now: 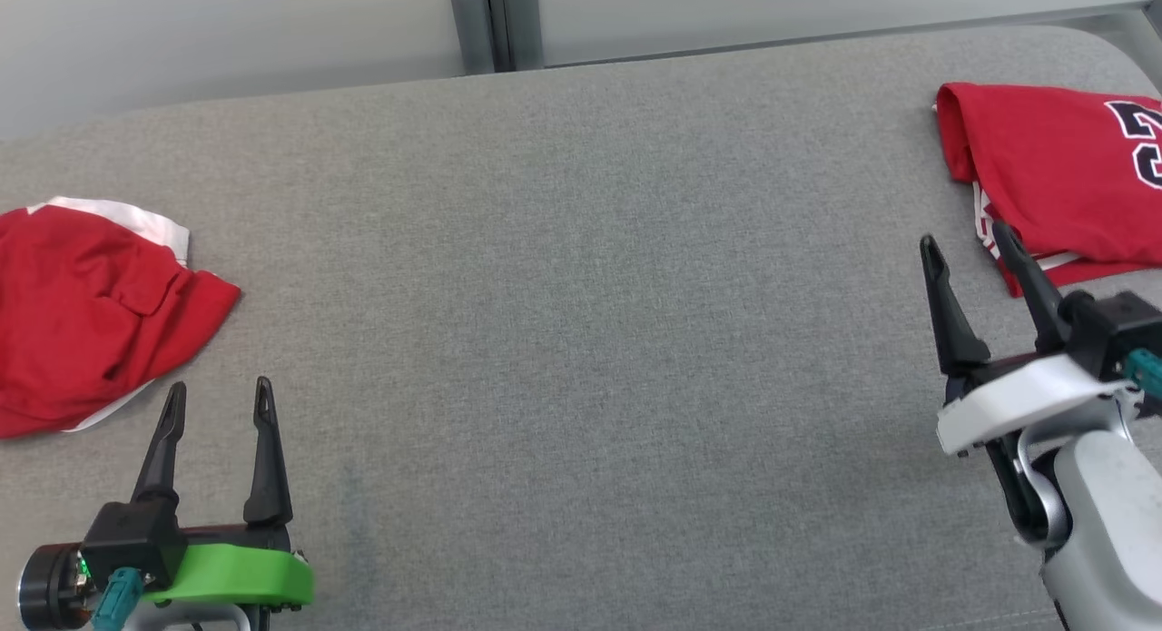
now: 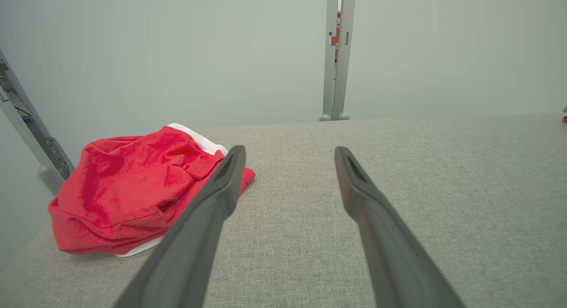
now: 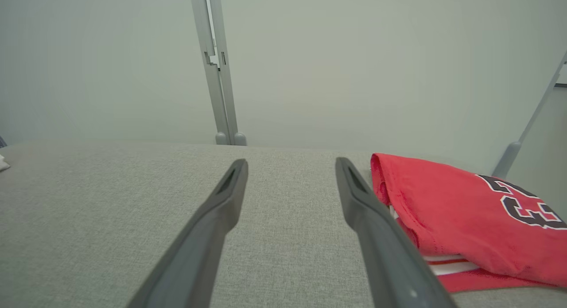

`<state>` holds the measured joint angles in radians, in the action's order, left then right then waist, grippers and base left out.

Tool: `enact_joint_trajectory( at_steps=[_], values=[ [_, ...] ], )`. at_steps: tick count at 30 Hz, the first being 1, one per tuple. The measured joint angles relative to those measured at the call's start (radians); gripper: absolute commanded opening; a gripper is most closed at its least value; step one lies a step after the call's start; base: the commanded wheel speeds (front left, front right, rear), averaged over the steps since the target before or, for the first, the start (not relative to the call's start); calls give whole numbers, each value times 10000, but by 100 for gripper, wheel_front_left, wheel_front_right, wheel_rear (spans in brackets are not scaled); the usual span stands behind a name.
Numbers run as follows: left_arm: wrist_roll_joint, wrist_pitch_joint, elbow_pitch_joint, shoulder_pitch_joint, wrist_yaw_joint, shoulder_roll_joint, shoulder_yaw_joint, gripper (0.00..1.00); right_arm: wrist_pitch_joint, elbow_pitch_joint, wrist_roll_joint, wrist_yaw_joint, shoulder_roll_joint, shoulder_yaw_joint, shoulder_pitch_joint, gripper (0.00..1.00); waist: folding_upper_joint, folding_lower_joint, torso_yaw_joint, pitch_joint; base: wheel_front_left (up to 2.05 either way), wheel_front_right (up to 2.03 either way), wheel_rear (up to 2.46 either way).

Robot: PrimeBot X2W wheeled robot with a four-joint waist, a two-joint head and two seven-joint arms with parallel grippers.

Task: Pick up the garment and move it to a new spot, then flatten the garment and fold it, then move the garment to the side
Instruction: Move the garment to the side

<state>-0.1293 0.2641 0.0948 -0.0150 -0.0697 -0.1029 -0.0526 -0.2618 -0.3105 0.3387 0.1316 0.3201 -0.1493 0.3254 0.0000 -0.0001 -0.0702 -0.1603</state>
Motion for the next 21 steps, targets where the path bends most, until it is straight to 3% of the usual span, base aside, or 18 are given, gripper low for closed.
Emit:
enact_joint_trajectory(
  at_steps=[10,21],
  values=[
    [29,-2,395,270,-111,113,-75,100,0,1662,-334,-2,-1011,1022,-2583,100,0,0,378,836,0,0,0],
    [29,-2,895,393,-263,176,-31,100,-2,2355,-984,-2,-1879,1298,-3783,100,0,0,677,1364,0,0,0]
  ],
)
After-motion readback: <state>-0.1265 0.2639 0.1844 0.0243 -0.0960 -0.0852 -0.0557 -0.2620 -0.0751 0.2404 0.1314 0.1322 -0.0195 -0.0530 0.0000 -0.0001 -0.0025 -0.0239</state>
